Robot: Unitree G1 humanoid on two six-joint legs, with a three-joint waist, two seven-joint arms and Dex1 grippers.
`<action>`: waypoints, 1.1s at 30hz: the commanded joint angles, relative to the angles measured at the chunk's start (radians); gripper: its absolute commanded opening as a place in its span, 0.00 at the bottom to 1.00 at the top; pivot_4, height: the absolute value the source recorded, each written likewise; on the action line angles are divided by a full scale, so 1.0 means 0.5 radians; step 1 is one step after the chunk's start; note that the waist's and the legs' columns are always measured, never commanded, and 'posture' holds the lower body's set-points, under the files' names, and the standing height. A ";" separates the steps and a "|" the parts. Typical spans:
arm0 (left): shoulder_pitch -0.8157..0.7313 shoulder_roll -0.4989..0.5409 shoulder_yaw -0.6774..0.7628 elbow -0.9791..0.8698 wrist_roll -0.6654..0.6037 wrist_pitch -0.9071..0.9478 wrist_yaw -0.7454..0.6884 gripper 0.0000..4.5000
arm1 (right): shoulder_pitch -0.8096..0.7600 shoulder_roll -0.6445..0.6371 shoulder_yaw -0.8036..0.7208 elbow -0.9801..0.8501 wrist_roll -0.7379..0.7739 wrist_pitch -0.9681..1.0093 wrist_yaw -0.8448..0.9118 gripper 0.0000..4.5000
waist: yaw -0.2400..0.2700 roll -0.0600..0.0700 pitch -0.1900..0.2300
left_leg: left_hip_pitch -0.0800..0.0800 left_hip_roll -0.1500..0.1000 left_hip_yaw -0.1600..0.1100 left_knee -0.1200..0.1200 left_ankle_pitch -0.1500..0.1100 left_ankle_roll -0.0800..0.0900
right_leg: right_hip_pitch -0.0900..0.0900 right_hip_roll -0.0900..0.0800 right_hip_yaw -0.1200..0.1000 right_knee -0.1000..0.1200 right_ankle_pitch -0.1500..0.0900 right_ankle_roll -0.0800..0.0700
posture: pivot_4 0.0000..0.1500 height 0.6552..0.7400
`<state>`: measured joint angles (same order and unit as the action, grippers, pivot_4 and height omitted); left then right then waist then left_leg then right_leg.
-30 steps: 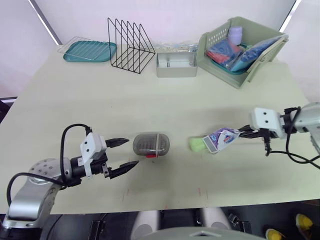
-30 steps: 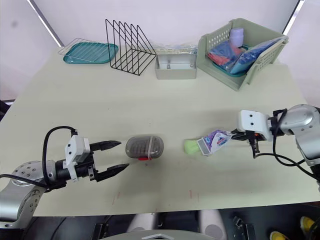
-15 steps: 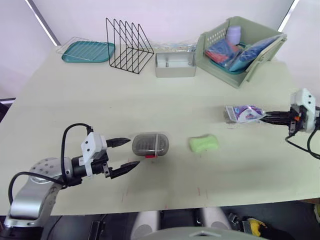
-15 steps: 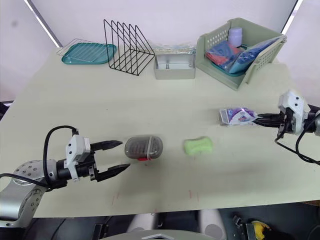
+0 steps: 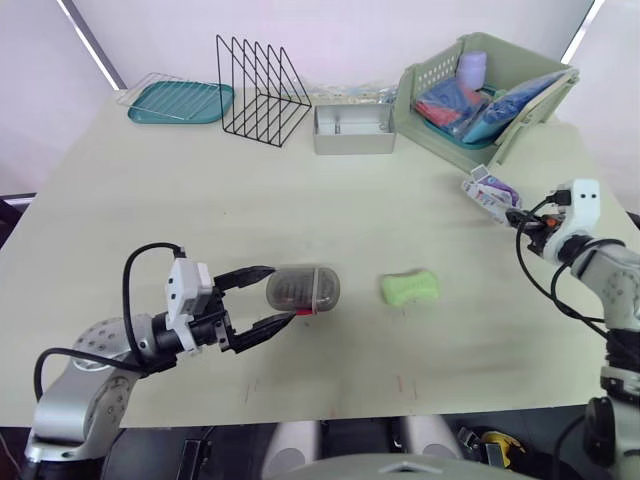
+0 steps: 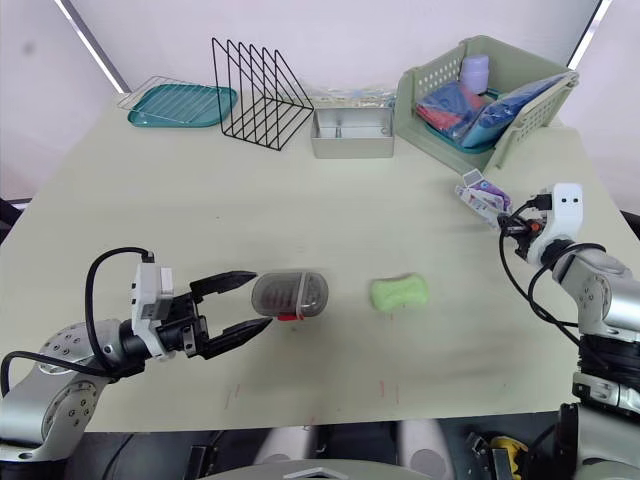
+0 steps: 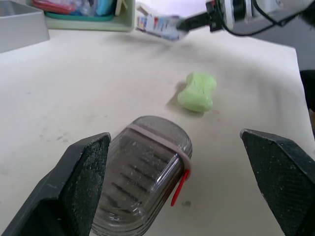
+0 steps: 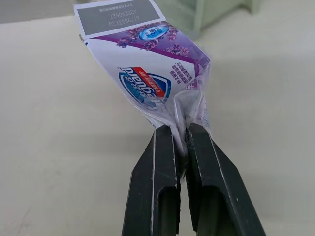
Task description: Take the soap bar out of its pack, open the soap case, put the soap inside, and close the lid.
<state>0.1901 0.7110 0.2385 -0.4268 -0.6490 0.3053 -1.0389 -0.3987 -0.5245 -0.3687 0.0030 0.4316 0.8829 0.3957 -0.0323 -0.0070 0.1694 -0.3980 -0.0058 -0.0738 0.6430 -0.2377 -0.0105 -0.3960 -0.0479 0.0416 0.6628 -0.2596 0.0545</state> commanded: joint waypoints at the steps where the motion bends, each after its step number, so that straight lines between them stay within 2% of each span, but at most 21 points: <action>1: 0.046 0.002 0.008 -0.082 0.045 -0.100 -0.034 1.00 | -0.005 0.001 -0.042 -0.153 -0.006 0.066 -0.139 0.02 | -0.005 0.000 0.000 | 0.000 -0.001 0.001 0.000 0.000 0.000 | 0.000 0.000 0.000 0.000 0.000 0.000 | 1.00 1.00; 12: 0.084 -0.007 -0.016 -0.007 0.106 -0.184 -0.064 1.00 | 0.009 0.041 -0.035 -0.231 0.012 0.147 -0.272 0.02 | -0.013 0.000 0.000 | 0.001 0.000 0.001 0.000 0.000 0.000 | 0.000 0.002 0.000 0.000 0.000 0.000 | 1.00 1.00; 13: 0.083 -0.008 -0.021 0.000 0.111 -0.187 -0.067 1.00 | 0.015 0.044 -0.033 -0.244 0.016 0.157 -0.274 0.16 | -0.013 0.000 0.000 | 0.001 0.000 0.001 0.000 0.000 0.000 | 0.000 0.002 0.000 0.000 0.000 0.000 | 1.00 1.00; 14: 0.081 -0.010 -0.026 0.008 0.117 -0.190 -0.070 1.00 | 0.023 0.041 -0.025 -0.262 0.019 0.165 -0.268 0.20 | -0.013 0.000 0.000 | 0.001 0.000 0.000 0.000 0.000 0.000 | 0.000 0.002 0.000 0.000 0.000 0.000 | 1.00 1.00; 15: 0.078 -0.011 -0.030 0.015 0.121 -0.191 -0.073 1.00 | 0.027 0.036 -0.019 -0.275 0.020 0.174 -0.268 0.33 | -0.012 0.000 0.000 | 0.001 0.000 0.000 -0.001 0.000 0.000 | 0.000 0.002 0.000 0.000 0.000 0.000 | 1.00 1.00; 17: 0.073 -0.011 -0.035 0.027 0.129 -0.195 -0.078 1.00 | 0.046 0.000 0.009 -0.311 0.027 0.187 -0.232 0.50 | -0.012 0.000 0.000 | 0.001 0.000 0.000 0.000 0.000 0.000 | 0.000 0.002 0.000 0.000 0.000 0.000 | 1.00 1.00; 21: 0.057 -0.010 -0.042 0.057 0.153 -0.209 -0.086 1.00 | 0.089 -0.122 0.064 -0.308 0.077 0.183 -0.024 0.97 | -0.012 0.000 0.000 | 0.001 0.000 0.001 0.000 0.000 0.000 | 0.000 0.002 0.000 0.000 0.000 0.000 | 1.00 1.00; 24: 0.040 -0.007 -0.046 0.089 0.179 -0.231 -0.090 1.00 | 0.187 -0.291 0.116 -0.202 0.098 -0.010 0.333 0.99 | -0.009 0.000 0.000 | 0.001 0.000 0.000 0.000 0.000 0.001 | 0.000 0.002 -0.001 -0.001 0.000 0.000 | 1.00 1.00; 29: -0.018 0.001 -0.031 0.166 0.223 -0.267 -0.080 1.00 | 0.382 -0.620 0.175 0.105 0.009 -0.640 1.034 0.99 | -0.002 0.000 0.000 | 0.000 -0.001 0.001 0.000 -0.001 0.001 | 0.001 0.002 -0.001 -0.002 0.000 0.000 | 1.00 1.00; 33: -0.077 0.012 -0.039 0.221 0.281 -0.295 -0.062 1.00 | 0.426 -0.739 0.171 0.367 0.020 -0.942 1.420 0.99 | -0.016 0.000 0.000 | 0.003 0.002 0.003 0.000 -0.001 0.001 | 0.001 0.003 0.000 -0.002 0.000 0.000 | 1.00 1.00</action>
<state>0.1558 0.7073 0.2067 -0.3111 -0.5194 0.1826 -1.0729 -0.1844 -0.8832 -0.2686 0.1616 0.4335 0.4795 1.0342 -0.0404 -0.0072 0.1693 -0.3964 -0.0047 -0.0720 0.6430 -0.2381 -0.0097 -0.3955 -0.0460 0.0415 0.6619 -0.2597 0.0547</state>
